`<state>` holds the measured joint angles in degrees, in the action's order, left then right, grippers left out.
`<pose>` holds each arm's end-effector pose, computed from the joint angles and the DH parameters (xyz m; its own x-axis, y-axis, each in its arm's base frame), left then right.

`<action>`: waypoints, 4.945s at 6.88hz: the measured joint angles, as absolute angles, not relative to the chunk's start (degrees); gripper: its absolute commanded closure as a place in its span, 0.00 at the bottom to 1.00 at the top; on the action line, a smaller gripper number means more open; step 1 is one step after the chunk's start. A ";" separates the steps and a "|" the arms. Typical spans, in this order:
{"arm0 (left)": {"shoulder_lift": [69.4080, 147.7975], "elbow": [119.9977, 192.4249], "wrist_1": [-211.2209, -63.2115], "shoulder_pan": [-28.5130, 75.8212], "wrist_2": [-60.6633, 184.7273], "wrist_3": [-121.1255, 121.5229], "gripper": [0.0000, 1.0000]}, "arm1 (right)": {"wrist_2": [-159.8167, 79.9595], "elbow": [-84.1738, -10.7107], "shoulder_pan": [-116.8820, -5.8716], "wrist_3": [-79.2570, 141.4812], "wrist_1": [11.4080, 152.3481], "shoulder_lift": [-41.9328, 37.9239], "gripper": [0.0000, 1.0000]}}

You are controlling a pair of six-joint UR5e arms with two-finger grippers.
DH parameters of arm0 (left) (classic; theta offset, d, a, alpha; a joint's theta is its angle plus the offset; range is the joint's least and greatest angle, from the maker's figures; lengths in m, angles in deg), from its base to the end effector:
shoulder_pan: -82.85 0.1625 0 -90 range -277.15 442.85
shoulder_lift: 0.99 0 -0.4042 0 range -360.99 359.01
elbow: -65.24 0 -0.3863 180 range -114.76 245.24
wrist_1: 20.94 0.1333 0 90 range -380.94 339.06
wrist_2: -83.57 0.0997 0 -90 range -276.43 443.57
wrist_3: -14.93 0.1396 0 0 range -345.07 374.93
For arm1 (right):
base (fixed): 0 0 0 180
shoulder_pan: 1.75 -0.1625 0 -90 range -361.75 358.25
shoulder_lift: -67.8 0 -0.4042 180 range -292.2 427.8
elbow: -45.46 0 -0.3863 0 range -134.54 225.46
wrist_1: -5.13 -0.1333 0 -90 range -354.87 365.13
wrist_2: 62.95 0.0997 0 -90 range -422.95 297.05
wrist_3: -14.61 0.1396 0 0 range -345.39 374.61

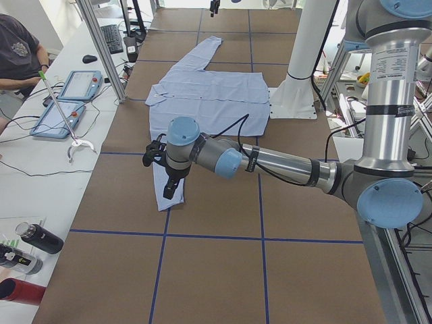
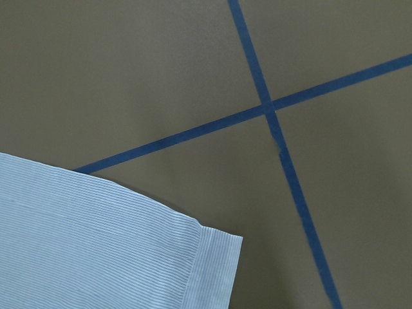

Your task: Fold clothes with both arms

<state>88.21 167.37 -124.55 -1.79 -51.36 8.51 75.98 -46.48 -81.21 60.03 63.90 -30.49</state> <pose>0.0126 -0.5062 0.5383 0.6823 0.2594 -0.6835 -0.0085 0.9377 0.3474 -0.0556 -0.4521 0.6465 0.5308 0.3320 0.7797 -0.3022 0.9337 -0.1918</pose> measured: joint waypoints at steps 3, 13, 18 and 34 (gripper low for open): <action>87.98 167.45 -124.65 -1.79 -51.39 8.51 0.00 | 75.64 -46.45 -74.84 72.23 61.36 -30.60 0.04; 87.87 168.32 -124.65 -1.79 -51.50 8.43 0.00 | 67.39 -44.65 -65.37 82.83 61.22 -30.49 0.11; 87.86 168.47 -124.65 -1.79 -51.44 8.50 0.00 | 67.47 -43.90 -63.04 85.02 61.20 -29.97 0.29; 86.99 169.47 -124.75 -1.79 -51.49 8.51 0.00 | 62.43 -49.28 -55.55 88.40 87.71 4.11 1.00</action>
<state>86.99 169.47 -124.75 -1.79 -51.49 8.51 62.43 -49.28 -55.55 88.40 87.71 4.11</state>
